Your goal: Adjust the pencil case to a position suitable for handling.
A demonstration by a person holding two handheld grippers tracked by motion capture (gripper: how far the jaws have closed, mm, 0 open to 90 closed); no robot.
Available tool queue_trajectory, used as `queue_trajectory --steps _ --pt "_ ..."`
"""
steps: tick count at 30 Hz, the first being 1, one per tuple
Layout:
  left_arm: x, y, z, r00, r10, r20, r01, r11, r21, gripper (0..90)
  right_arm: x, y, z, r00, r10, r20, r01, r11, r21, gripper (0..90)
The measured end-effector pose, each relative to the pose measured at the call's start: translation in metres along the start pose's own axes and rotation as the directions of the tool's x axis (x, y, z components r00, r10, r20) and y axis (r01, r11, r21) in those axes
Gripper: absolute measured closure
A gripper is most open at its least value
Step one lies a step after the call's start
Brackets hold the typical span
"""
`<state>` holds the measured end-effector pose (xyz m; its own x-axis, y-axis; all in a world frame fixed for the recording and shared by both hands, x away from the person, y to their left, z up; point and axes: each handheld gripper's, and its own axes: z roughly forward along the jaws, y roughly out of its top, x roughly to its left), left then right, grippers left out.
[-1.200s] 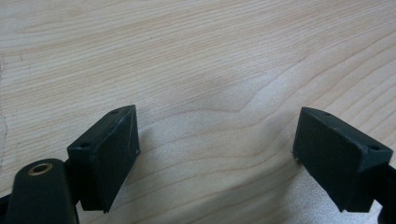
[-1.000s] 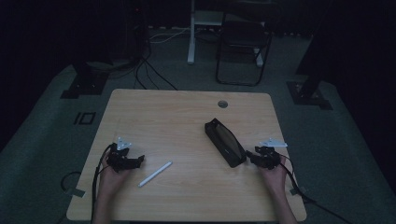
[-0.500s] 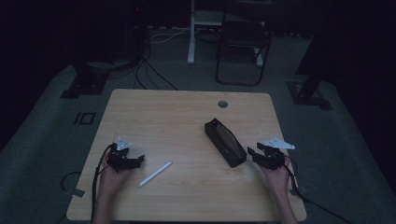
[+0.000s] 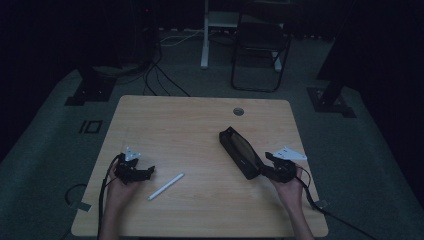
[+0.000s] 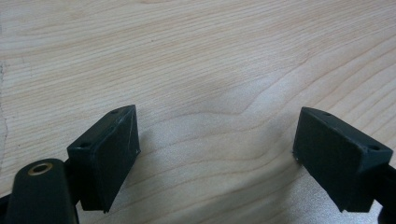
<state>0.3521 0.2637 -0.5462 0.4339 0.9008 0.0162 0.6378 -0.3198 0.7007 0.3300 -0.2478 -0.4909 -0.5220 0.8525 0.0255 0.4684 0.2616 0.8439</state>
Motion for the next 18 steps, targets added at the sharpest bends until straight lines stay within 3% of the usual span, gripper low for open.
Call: queue_trajectory --steps 7,18 --pt "0.0 0.0 0.0 1.0 0.0 0.0 0.0 1.0 0.0 14.9 0.0 -0.005 0.01 1.0 0.003 -0.009 -0.003 0.999 0.034 47.5" --pt "0.0 0.0 0.0 1.0 0.002 0.0 -0.002 1.0 0.0 14.9 0.003 -0.007 0.017 0.9991 -0.007 -0.042 0.01 0.998 0.068 61.3"
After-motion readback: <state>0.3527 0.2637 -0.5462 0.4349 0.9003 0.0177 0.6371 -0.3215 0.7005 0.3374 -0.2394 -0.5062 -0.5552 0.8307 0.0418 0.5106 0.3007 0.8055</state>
